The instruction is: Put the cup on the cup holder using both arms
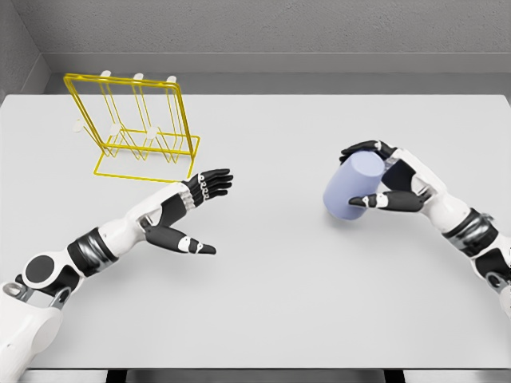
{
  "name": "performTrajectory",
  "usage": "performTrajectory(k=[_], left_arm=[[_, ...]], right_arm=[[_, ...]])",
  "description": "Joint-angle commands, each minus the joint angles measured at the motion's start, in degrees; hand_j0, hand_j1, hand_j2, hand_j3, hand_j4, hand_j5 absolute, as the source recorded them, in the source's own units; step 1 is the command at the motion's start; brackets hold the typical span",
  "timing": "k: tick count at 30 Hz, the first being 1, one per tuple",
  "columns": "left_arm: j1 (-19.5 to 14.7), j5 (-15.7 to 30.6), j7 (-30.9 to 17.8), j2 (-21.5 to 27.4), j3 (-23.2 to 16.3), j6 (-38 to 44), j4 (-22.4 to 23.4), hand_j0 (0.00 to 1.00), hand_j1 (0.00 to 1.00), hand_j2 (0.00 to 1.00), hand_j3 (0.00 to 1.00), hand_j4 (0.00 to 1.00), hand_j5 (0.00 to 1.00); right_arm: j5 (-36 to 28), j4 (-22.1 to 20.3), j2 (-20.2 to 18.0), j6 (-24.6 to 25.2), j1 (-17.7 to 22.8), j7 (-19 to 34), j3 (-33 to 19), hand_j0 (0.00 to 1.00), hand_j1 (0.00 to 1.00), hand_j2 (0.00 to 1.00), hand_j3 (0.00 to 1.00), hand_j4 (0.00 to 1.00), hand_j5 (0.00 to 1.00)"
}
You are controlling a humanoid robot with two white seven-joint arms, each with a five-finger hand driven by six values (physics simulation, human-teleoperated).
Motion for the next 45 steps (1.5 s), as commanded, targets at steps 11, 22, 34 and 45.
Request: performTrajectory(k=[11, 22, 34, 45], left_arm=[[0.44, 0.38, 0.0, -0.03, 0.03, 0.09, -0.24, 1.0, 1.0, 1.0, 1.0, 1.0, 1.0], [0.35, 0.21, 0.0, -0.12, 0.03, 0.09, 0.03, 1.0, 1.0, 1.0, 1.0, 1.0, 1.0], [0.18, 0.21, 0.0, -0.56, 0.12, 0.18, 0.82, 1.0, 1.0, 1.0, 1.0, 1.0, 1.0], [-0.88, 0.21, 0.0, -3.1, 0.2, 0.09, 6.44, 1.0, 1.0, 1.0, 1.0, 1.0, 1.0]], right_arm=[[2.24, -0.2, 5.46, 0.81, -0.97, -0.17, 1.34, 0.64, 0.64, 0.64, 0.64, 0.64, 0.64], [4.35, -0.2, 10.29, 2.92, -2.64, -0.52, 3.1, 0.62, 0.62, 0.62, 0.62, 0.62, 0.62], [6.81, -0.03, 13.37, 3.97, -2.99, -0.78, 4.07, 0.61, 0.61, 0.61, 0.61, 0.61, 0.61], [6.9, 0.41, 13.98, 6.52, -4.57, -0.78, 3.89, 0.96, 0.96, 0.96, 0.96, 0.96, 0.96]])
